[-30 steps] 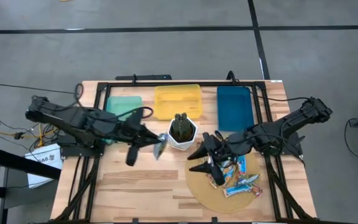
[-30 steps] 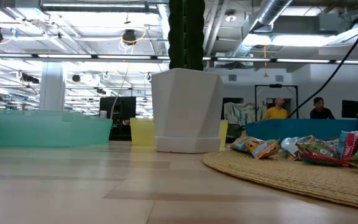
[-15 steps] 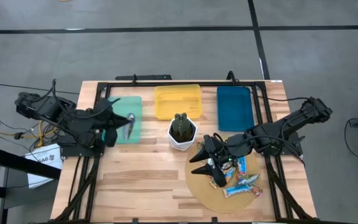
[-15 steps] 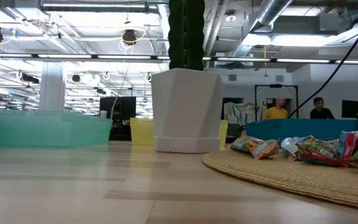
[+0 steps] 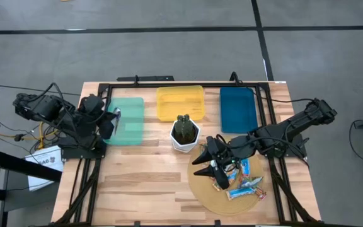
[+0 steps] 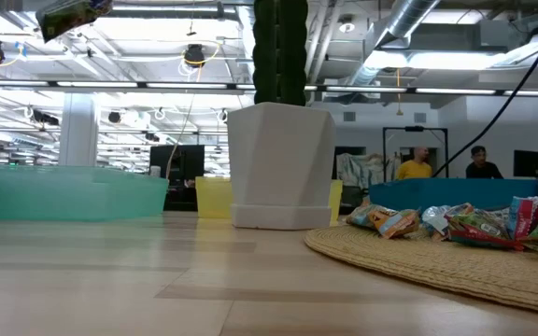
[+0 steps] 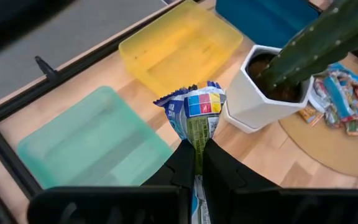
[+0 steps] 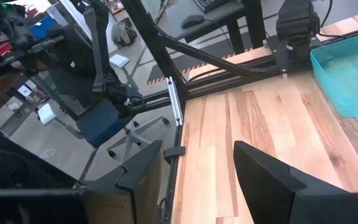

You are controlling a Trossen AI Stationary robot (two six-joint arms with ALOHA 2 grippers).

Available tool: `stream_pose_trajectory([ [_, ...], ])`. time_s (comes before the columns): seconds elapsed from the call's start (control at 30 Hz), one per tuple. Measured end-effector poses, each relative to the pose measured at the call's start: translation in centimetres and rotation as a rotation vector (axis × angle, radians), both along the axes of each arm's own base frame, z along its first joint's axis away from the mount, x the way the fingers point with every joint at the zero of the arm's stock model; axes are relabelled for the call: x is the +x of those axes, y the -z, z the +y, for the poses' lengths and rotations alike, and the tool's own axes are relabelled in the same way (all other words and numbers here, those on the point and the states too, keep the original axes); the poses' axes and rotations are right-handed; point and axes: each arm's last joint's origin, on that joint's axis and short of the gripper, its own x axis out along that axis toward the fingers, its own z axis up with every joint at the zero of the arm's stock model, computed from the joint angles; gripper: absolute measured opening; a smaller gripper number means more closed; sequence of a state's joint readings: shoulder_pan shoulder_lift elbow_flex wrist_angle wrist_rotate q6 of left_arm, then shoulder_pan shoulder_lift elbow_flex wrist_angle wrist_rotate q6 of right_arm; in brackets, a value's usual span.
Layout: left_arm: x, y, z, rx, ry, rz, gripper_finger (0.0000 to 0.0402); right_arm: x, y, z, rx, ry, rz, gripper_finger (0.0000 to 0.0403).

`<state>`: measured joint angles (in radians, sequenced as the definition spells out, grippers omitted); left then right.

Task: Pick and place Granola Bars by type
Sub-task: Put the blue granola bar into the green bin

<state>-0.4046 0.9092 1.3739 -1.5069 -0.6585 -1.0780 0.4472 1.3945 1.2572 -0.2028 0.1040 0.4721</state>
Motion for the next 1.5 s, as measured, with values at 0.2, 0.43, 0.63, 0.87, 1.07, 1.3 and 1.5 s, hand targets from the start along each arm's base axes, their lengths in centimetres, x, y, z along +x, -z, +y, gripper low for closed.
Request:
stream_pose_trajectory([
  [0.2,0.0,0.0,0.0,0.002,0.004,0.007,0.0008,0.1,0.0,-0.1,0.000,0.005,0.000,0.0186],
  [0.43,0.9,1.6,-0.3,0.071,0.093,0.163,0.0008,0.0,0.2,-0.2,-0.008,0.004,0.017,0.0182],
  [0.63,2.2,3.9,-0.4,0.153,0.194,0.391,0.0009,0.0,0.2,-0.2,-0.011,0.005,0.024,0.0184],
  [0.87,3.8,7.5,-0.1,0.198,0.337,0.636,0.0009,-0.2,0.7,-0.3,-0.033,0.005,0.068,0.0179],
  [1.07,5.1,11.2,0.2,0.204,0.412,0.697,0.0009,-0.4,1.1,-0.3,-0.055,0.007,0.112,0.0176],
  [1.3,5.6,14.8,0.9,0.243,0.520,0.774,0.0009,-0.6,1.5,-0.5,-0.077,0.011,0.155,0.0175],
  [1.5,5.9,17.1,1.2,0.228,0.672,0.801,0.0009,-0.6,1.7,-0.5,-0.087,0.012,0.174,0.0173],
])
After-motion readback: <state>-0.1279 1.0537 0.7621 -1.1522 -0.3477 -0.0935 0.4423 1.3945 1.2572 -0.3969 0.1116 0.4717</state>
